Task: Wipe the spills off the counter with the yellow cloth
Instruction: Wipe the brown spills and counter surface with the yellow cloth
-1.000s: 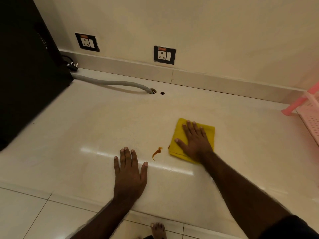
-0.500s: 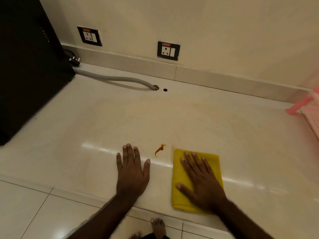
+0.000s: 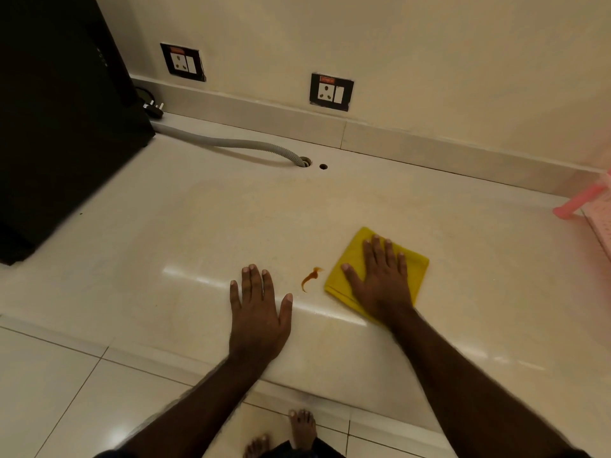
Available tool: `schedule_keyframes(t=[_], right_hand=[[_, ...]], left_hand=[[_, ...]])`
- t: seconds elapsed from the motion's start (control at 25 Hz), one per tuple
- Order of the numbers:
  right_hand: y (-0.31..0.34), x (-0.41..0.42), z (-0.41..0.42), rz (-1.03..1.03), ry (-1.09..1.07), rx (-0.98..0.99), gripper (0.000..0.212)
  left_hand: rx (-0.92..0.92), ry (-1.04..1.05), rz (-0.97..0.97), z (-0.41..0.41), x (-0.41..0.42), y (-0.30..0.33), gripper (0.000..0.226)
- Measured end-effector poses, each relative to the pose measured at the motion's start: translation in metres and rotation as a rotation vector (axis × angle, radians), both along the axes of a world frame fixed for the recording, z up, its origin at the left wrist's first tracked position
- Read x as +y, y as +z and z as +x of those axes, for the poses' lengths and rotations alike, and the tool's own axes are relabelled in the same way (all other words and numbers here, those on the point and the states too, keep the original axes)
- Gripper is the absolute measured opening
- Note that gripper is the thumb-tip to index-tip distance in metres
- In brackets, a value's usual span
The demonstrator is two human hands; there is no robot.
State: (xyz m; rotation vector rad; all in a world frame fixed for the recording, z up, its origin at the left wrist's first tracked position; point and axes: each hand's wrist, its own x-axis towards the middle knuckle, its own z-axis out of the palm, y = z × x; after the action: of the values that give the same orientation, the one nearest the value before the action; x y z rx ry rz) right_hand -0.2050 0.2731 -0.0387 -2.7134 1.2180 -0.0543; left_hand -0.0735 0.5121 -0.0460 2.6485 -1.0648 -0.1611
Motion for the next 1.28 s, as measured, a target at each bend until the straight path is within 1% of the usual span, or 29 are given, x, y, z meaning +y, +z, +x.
schedule_keyframes(t=[0.12,0.24,0.32,0.44,0.52,0.64,0.72,0.76,0.8,0.88,0.96,1.0,1.04,1.12,1.2,1.28], right_hand=[[-0.002,0.009,0.013,-0.006,0.182,0.041,0.094],[-0.001,0.017,-0.014,0.013,0.311,0.032,0.096],[-0.002,0.025,-0.043,-0.001,0.282,0.000,0.095],[-0.005,0.047,-0.075,-0.042,0.121,-0.008,0.094],[-0.008,0.071,-0.076,-0.044,0.035,-0.013,0.094],[-0.007,0.095,-0.062,-0.007,0.006,-0.025,0.093],[0.000,0.097,-0.056,0.044,0.020,-0.033,0.089],[0.005,0.094,-0.056,0.109,0.014,-0.089,0.085],[0.010,0.091,-0.059,0.199,0.000,-0.196,0.079],[0.017,0.088,-0.068,0.348,-0.061,-0.450,0.064],[0.024,0.088,-0.079,0.355,-0.148,-0.614,0.056],[0.026,0.087,-0.083,0.327,-0.182,-0.650,0.055],[0.028,0.086,-0.086,0.295,-0.208,-0.667,0.055],[0.028,0.078,-0.092,0.240,-0.242,-0.679,0.053],[0.026,0.071,-0.103,0.183,-0.282,-0.690,0.051],[0.018,0.066,-0.118,0.070,-0.302,-0.676,0.050]], left_hand=[[0.008,0.000,0.028,0.000,0.000,0.001,0.082],[0.003,-0.004,0.033,0.000,0.002,0.001,0.082],[-0.007,-0.002,0.016,0.000,0.002,0.001,0.082],[-0.015,0.004,-0.002,0.000,0.001,0.000,0.083],[-0.012,0.005,-0.009,0.001,0.002,-0.003,0.084],[0.020,-0.001,-0.021,0.003,0.002,-0.004,0.085],[0.056,-0.008,-0.043,0.005,0.002,-0.002,0.084],[0.079,-0.020,-0.076,0.006,0.001,0.000,0.083],[0.091,-0.042,-0.128,0.006,-0.001,0.003,0.081],[0.059,-0.154,-0.271,-0.003,-0.003,0.008,0.075],[0.016,-0.380,-0.384,-0.027,-0.016,0.012,0.066],[0.016,-0.498,-0.376,-0.042,-0.028,0.013,0.063],[0.021,-0.596,-0.325,-0.058,-0.043,0.013,0.061],[0.017,-0.718,-0.185,-0.084,-0.073,0.011,0.063],[-0.005,-0.774,-0.045,-0.095,-0.094,0.010,0.068],[-0.046,-0.783,0.007,-0.093,-0.103,0.005,0.073]])
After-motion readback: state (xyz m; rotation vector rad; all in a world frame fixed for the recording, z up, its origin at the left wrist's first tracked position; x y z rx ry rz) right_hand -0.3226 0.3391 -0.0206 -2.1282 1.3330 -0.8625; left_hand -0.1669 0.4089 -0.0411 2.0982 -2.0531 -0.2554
